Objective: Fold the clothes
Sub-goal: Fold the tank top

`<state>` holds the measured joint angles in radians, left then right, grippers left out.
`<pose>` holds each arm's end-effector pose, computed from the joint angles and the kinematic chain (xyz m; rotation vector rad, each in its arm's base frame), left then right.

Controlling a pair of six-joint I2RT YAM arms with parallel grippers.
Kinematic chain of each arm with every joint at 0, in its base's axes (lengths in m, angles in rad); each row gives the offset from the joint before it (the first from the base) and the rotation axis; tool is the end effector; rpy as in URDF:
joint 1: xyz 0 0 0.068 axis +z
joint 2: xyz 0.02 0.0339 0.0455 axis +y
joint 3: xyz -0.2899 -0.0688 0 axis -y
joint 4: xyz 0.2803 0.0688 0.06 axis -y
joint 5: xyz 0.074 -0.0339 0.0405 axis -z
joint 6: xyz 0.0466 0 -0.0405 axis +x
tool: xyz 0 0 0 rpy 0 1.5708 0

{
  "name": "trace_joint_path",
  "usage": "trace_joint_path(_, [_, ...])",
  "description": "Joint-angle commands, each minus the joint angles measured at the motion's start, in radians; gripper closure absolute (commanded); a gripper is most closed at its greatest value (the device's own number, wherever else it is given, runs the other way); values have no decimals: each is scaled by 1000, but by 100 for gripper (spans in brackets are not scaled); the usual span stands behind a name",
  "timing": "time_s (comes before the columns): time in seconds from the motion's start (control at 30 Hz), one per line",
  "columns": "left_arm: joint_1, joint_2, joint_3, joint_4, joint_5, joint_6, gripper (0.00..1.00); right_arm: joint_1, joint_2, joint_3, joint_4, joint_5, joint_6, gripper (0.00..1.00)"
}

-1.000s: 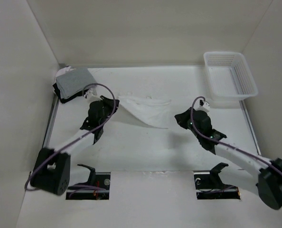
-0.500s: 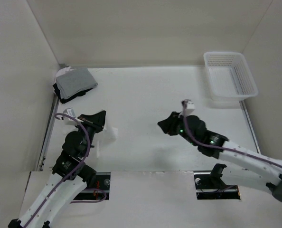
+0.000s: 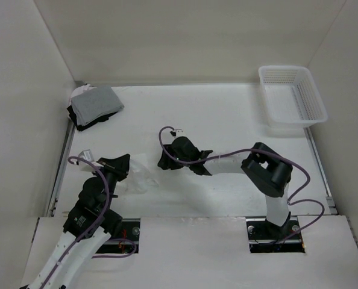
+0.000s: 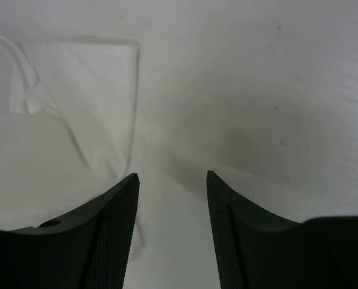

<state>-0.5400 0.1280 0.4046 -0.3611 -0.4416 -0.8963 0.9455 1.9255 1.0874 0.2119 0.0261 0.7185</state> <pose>0.0973 -0.0351 0.2750 -0.6324 1.5762 -0.7245 0.2647 0.3645 0.1464 -0.2502 2.3329 0.8655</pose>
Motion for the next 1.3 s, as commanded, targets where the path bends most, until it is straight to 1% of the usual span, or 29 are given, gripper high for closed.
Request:
trace_joint_path(0.0, [-8,-43,-15,-61,-5,-9,100,14,81,104,99,-31,47,47])
trace_joint_path(0.17, [-10,-90,-6,-120,6,-9,100,14,188,196,86,-55,108,47])
trace_joint_path(0.23, [-10,-108,-3,-171,7,-10,99,14,222,209,96,-93,134,48])
trace_joint_path(0.3, [-10,-114,-7,-182,7,-12,99,14,231,209,98,-97,140,48])
trace_joint_path(0.53, [-10,-116,-16,-199,9,-27,99,14,294,241,130,-187,197,55])
trace_joint_path(0.63, [-10,-96,-16,-184,7,-24,99,8,317,259,130,-203,213,64])
trace_joint_path(0.73, [-10,-82,-20,-170,9,-24,99,-3,325,264,135,-210,234,85])
trace_joint_path(0.77, [-10,-80,-20,-168,7,-24,99,-6,319,255,145,-201,240,89])
trace_joint_path(0.8, [-10,-76,-20,-165,7,-24,99,-14,307,238,173,-189,246,92])
trace_joint_path(0.87, [-10,-67,-18,-159,9,-23,99,-23,256,175,246,-160,257,95])
trace_joint_path(1.0, [-10,-41,-15,-138,6,-12,99,-44,100,-12,377,-69,259,97])
trace_joint_path(1.13, [-10,10,-13,-64,9,25,99,-73,-127,-265,471,30,237,98])
trace_joint_path(1.27, [-13,74,-10,25,9,60,99,-110,-351,-460,462,63,226,97])
